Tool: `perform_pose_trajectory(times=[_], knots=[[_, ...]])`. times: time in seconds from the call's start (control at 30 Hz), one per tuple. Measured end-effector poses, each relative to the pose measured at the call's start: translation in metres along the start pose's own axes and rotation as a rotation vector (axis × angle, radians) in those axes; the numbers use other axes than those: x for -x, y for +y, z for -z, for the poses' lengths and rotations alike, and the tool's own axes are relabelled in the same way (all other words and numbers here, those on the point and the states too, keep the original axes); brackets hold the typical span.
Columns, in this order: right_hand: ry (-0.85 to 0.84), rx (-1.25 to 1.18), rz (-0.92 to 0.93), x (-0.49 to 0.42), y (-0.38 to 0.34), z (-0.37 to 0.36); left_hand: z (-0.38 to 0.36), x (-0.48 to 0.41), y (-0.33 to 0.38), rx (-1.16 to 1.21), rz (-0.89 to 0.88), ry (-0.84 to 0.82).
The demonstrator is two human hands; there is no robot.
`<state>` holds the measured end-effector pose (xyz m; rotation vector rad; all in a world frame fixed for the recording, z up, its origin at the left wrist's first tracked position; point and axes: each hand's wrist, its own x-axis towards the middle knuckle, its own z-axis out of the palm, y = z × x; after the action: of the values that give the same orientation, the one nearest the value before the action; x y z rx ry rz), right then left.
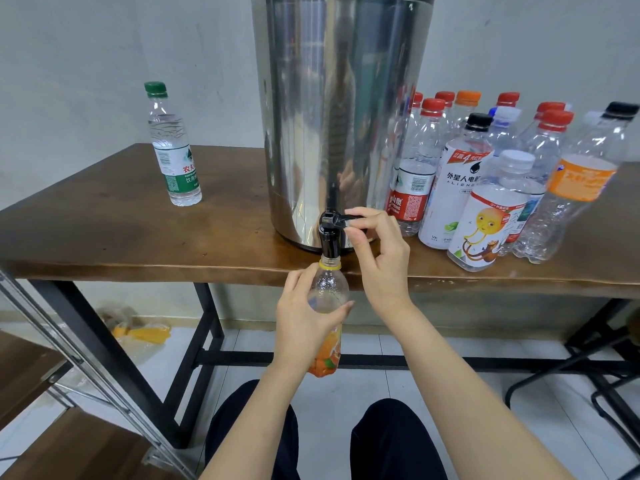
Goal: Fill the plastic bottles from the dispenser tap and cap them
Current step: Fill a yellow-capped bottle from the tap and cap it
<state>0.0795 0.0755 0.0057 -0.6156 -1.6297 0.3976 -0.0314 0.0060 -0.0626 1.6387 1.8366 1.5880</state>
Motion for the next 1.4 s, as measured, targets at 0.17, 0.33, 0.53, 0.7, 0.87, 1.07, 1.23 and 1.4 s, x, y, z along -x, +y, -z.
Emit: perform_pose_trajectory(times=[0.17, 0.33, 0.53, 0.7, 0.87, 1.07, 1.23, 1.4], knots=[[0.015, -0.013, -0.005, 0.0002, -0.0023, -0.0008, 0.0000, 0.0009, -0.0008, 0.002, -0.026, 0.019], [0.009, -0.014, -0.004, 0.0001, -0.0033, -0.0008, 0.0001, 0.0004, 0.0001, 0.003, -0.032, 0.015], [0.008, -0.020, -0.007, 0.0003, -0.0037, -0.0007, 0.0007, 0.0008, 0.0002, 0.000, -0.026, 0.011], [0.005, -0.024, -0.012, -0.0002, -0.0042, -0.0005, 0.0009, 0.0006, 0.0013, 0.001, -0.023, 0.009], [0.001, -0.024, -0.015, 0.0005, -0.0033, -0.0013, 0.0016, 0.0005, 0.0018, -0.007, -0.012, 0.004], [0.010, -0.029, -0.012, 0.0006, -0.0019, -0.0021, 0.0014, 0.0001, 0.0014, -0.007, -0.001, -0.004], [0.018, -0.031, -0.008, 0.0009, -0.0011, -0.0025, 0.0012, 0.0001, 0.0011, -0.001, 0.006, 0.000], [0.017, -0.022, -0.011, 0.0012, -0.0004, -0.0025, 0.0010, -0.0001, 0.0006, 0.000, 0.015, -0.005]])
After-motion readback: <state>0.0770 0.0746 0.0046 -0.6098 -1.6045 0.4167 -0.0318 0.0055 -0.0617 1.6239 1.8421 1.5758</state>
